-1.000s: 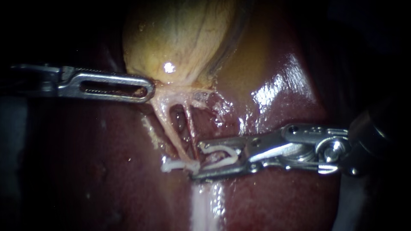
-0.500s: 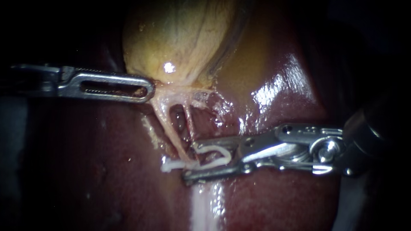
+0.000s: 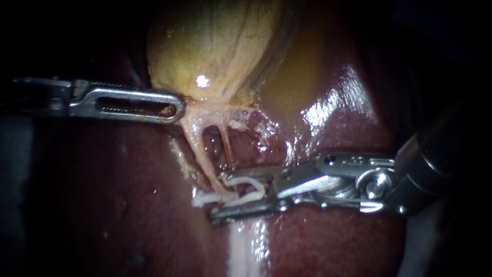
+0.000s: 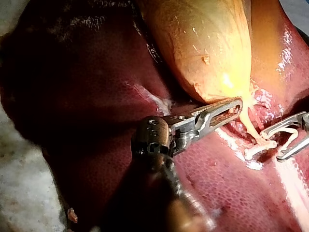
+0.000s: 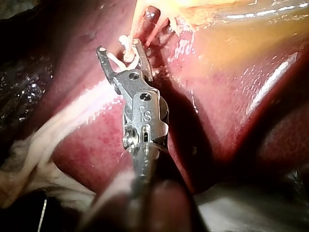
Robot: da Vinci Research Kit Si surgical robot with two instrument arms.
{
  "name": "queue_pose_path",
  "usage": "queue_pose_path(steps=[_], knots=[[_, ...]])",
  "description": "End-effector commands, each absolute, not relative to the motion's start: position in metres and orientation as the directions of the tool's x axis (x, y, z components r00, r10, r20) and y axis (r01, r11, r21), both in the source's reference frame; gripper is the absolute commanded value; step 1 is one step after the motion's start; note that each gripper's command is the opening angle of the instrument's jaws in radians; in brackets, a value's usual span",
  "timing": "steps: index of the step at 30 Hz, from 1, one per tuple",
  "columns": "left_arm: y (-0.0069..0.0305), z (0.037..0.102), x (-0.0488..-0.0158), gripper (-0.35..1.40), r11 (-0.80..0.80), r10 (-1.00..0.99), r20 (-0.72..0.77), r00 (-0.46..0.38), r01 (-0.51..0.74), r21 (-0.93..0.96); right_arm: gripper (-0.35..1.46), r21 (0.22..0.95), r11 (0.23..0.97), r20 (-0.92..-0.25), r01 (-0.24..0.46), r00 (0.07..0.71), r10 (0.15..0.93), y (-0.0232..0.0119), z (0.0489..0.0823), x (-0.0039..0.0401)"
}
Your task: Clipping second clip left tube
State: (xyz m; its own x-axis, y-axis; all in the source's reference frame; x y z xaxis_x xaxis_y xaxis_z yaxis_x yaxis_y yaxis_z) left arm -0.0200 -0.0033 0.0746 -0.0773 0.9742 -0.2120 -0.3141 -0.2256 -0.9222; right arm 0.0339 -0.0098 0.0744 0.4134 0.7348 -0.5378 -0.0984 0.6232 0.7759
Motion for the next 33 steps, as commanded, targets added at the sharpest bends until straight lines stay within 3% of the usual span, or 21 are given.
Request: queue_pose_path(steps=[1,14,33], knots=[[-0.0033,0.0746,-0.02,-0.35,-0.226,0.974,-0.212,-0.077,-0.314,-0.922,0.44,0.775,0.624,-0.538,-0.099,0.417,0.733,-0.0099,0.0747,0.0341],[-0.0033,0.0746,-0.02,-0.35,-0.226,0.974,-0.212,-0.077,-0.314,-0.922,0.46,0.772,0.626,-0.541,-0.108,0.405,0.737,-0.01,0.0753,0.0361],[-0.0033,0.0746,-0.02,-0.35,-0.226,0.974,-0.212,-0.077,-0.315,-0.922,0.47,0.78,0.623,-0.552,-0.061,0.4,0.732,-0.0114,0.0762,0.0386]])
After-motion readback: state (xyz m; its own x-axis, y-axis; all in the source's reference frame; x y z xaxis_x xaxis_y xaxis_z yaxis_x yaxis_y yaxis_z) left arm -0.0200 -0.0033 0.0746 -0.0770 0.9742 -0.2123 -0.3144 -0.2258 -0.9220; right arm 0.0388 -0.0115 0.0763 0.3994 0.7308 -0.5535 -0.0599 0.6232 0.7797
